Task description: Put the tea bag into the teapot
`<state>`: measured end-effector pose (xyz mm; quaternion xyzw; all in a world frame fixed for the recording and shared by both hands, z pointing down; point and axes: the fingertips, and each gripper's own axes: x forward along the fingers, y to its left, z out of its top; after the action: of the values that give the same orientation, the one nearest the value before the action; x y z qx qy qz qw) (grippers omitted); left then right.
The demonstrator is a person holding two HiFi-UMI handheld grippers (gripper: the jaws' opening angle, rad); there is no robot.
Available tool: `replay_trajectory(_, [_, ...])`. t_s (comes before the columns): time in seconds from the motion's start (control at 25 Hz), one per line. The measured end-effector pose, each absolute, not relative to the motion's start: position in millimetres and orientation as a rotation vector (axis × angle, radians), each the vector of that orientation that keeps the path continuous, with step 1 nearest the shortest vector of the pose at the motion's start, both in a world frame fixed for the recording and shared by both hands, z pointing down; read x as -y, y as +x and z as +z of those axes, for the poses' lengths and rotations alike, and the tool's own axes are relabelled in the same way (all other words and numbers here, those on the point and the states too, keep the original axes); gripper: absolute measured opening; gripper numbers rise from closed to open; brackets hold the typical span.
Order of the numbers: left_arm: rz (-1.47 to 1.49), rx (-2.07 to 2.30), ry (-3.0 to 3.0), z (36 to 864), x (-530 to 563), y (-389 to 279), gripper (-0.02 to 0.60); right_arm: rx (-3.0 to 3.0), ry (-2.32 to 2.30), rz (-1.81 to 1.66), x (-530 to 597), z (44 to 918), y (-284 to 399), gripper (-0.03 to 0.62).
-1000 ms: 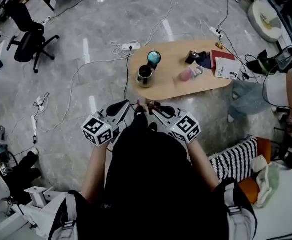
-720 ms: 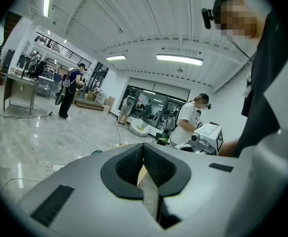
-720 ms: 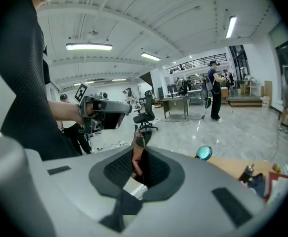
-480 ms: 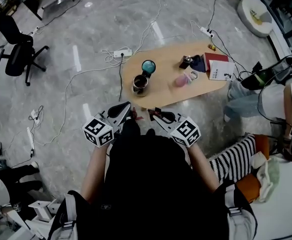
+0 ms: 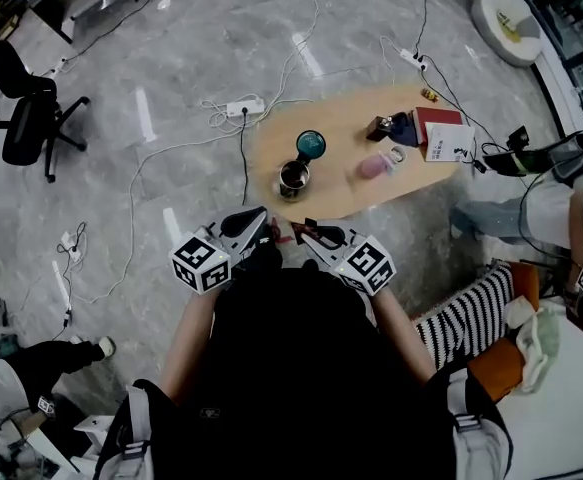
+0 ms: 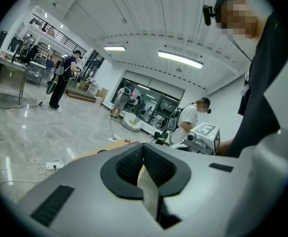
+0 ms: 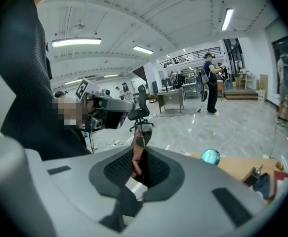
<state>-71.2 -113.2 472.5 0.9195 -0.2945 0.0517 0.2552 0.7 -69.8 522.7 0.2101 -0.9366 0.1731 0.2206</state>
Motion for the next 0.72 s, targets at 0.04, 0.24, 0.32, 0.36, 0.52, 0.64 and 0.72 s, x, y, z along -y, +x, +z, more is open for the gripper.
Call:
replay_trajectory(0.04, [0.141, 0.783, 2.496, 474.7, 117.4, -74.0, 0.009, 2.584, 0.588, 0.483, 74.0, 524.8, -4.5, 0.038])
replay_trajectory(0.24, [0.148, 0.665, 2.506, 481.4, 135.0, -83.0, 0.009, 2.555, 0.645, 0.482, 93.4, 534.1, -24.8, 0.038])
replay_trajectory(0.32, [0.16, 0.621, 2.518, 482.4, 142.1, -85.6, 0.009, 2.54, 0.685, 0.492, 102.8, 536.1, -28.9, 0.038])
replay_trajectory(0.36, [0.165, 0.601, 2.523, 482.7, 145.9, -87.3, 0.009, 2.533, 0.706, 0.501, 107.5, 536.8, -30.6, 0.038])
replay_trajectory(0.52, [0.167, 0.542, 2.523, 482.3, 162.4, -93.4, 0.009, 2.514, 0.752, 0.532, 117.2, 541.0, -38.9, 0.038])
replay_trajectory(0.64, [0.147, 0.529, 2.52, 480.7, 170.6, -93.1, 0.008, 2.491, 0.743, 0.544, 117.3, 550.3, -41.1, 0.038])
replay_trajectory(0.72, [0.145, 0.531, 2.517, 481.5, 174.2, -93.3, 0.008, 2.48, 0.738, 0.53, 122.7, 552.3, -42.8, 0.038])
